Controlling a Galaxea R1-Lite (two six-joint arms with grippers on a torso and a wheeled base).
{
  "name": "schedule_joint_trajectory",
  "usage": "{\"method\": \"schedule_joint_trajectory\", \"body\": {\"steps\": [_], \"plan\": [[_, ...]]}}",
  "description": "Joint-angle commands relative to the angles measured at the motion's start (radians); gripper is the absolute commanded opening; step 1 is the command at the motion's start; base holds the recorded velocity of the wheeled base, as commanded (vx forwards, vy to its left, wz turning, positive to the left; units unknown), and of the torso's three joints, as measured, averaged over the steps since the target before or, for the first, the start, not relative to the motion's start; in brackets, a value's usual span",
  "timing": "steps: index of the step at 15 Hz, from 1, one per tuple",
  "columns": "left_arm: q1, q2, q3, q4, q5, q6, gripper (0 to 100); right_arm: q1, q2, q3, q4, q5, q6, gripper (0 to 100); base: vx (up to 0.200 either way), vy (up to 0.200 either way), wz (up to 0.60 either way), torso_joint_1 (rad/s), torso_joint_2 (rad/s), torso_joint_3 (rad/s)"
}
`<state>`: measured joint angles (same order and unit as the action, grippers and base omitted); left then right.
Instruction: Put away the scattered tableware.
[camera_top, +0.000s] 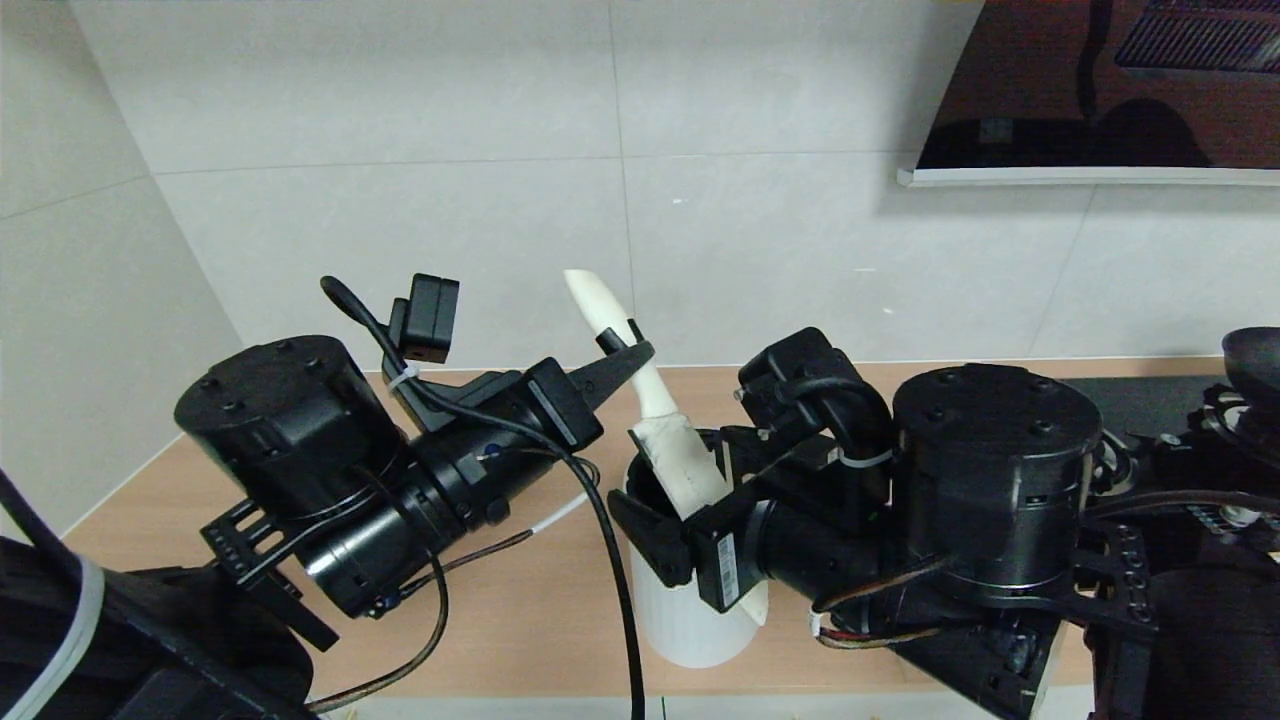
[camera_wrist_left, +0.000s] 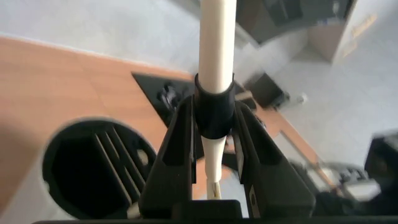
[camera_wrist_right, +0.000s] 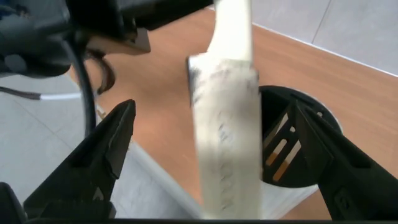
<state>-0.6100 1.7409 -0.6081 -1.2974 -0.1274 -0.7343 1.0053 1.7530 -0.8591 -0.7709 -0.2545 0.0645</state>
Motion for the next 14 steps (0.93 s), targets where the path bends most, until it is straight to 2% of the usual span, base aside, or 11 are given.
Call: {"method": "schedule_joint_trajectory", "body": {"steps": [1, 3, 4, 6, 8, 9, 10, 11, 14], "plan": [[-0.001, -0.017, -0.015, 0.009, 0.003, 0.009, 0, -0.008, -0.018, 0.008, -0.001, 0.0, 0.0, 100, 0.0, 0.0, 0.0, 0.0, 0.0, 0.0], [0.004, -0.058, -0.042, 0.06, 0.019, 0.019, 0, -0.034, -0.055, 0.015, -0.001, 0.0, -0.002, 100, 0.0, 0.0, 0.0, 0.0, 0.0, 0.0], [0.018, -0.141, -0.117, 0.205, 0.072, 0.033, 0, -0.082, -0.118, 0.023, 0.002, 0.004, -0.003, 100, 0.0, 0.0, 0.0, 0.0, 0.0, 0.0], [0.038, -0.199, -0.217, 0.357, 0.135, 0.073, 0, -0.148, -0.184, 0.038, 0.004, 0.014, -0.003, 100, 0.0, 0.0, 0.0, 0.0, 0.0, 0.0], [0.047, -0.205, -0.341, 0.478, 0.147, 0.151, 0, -0.31, -0.207, 0.037, 0.001, 0.046, -0.002, 100, 0.0, 0.0, 0.0, 0.0, 0.0, 0.0], [0.047, -0.192, -0.368, 0.503, 0.149, 0.194, 0, -0.346, -0.207, 0.051, 0.001, 0.047, 0.0, 100, 0.0, 0.0, 0.0, 0.0, 0.0, 0.0], [0.047, -0.175, -0.368, 0.504, 0.161, 0.22, 0, -0.369, -0.211, 0.081, -0.001, 0.049, 0.005, 100, 0.0, 0.0, 0.0, 0.0, 0.0, 0.0], [0.039, -0.158, -0.366, 0.511, 0.181, 0.233, 0, -0.387, -0.205, 0.091, -0.001, 0.063, 0.011, 100, 0.0, 0.0, 0.0, 0.0, 0.0, 0.0], [-0.019, -0.093, -0.348, 0.5, 0.396, 0.391, 0, -0.401, -0.162, 0.091, -0.002, 0.078, 0.011, 100, 0.0, 0.0, 0.0, 0.0, 0.0, 0.0]]}}
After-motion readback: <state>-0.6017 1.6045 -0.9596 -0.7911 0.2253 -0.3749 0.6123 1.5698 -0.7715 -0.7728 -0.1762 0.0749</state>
